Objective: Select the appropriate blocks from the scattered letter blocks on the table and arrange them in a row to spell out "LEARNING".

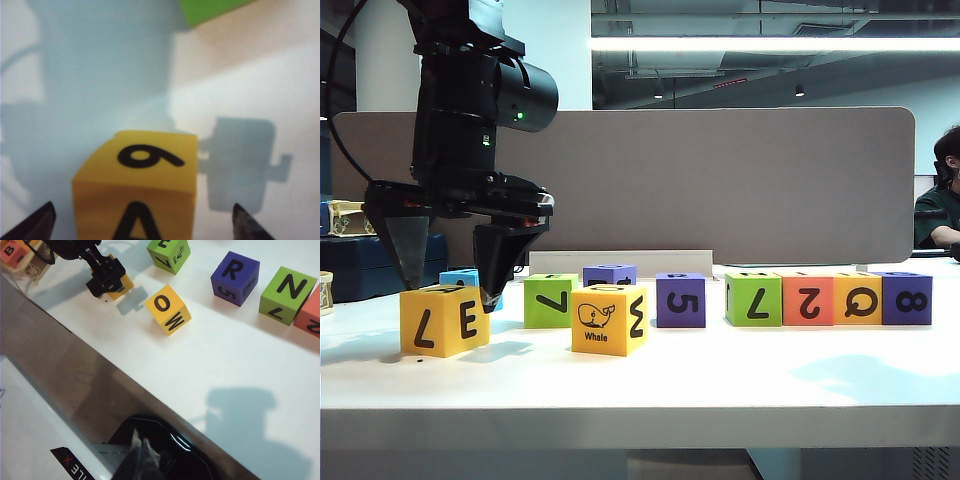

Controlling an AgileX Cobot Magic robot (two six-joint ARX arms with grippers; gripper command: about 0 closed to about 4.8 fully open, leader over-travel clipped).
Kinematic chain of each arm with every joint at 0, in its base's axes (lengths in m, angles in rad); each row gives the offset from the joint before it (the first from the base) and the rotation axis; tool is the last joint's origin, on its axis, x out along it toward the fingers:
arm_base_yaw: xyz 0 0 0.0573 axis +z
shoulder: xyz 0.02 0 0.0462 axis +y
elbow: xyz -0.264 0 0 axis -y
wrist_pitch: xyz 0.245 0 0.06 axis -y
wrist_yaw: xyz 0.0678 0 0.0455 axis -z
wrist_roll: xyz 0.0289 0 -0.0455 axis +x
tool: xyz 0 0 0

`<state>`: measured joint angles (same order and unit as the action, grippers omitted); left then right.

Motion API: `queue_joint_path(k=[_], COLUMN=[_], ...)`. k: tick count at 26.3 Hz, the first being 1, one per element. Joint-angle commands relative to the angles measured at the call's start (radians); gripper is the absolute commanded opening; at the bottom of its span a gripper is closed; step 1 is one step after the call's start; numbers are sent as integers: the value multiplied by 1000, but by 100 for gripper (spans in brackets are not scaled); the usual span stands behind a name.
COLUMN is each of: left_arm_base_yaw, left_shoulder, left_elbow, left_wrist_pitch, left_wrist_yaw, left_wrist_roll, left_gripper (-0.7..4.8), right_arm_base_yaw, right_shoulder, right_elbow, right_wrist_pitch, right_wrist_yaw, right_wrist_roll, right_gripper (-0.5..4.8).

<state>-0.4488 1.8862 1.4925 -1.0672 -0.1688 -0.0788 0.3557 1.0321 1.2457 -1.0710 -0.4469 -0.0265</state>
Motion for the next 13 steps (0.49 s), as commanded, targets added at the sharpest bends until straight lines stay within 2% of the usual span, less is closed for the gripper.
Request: queue_joint_path(k=[1,2,4,13], left_arm_base_yaw=[0,0,0,0], left_shoulder=[-2,-2,-2,-4], left_elbow=[-2,-3,-3,-1], left_wrist_pitch=[-5,0,8,2], left_wrist_yaw=[-11,-11,-11,-1], left_wrist_roll=[18,19,19,18], left_gripper=[388,333,262,254], right_arm_base_yaw=[1,1,1,1], right_shoulder=[-2,-2,-2,-3], right_elbow=[3,3,3,3], right_wrist_pitch=[5,5,4,-1], right_wrist_yaw=[-7,-7,-8,-7], right_wrist_roll=[0,0,0,1], right_gripper=[-1,-1,-1,-1])
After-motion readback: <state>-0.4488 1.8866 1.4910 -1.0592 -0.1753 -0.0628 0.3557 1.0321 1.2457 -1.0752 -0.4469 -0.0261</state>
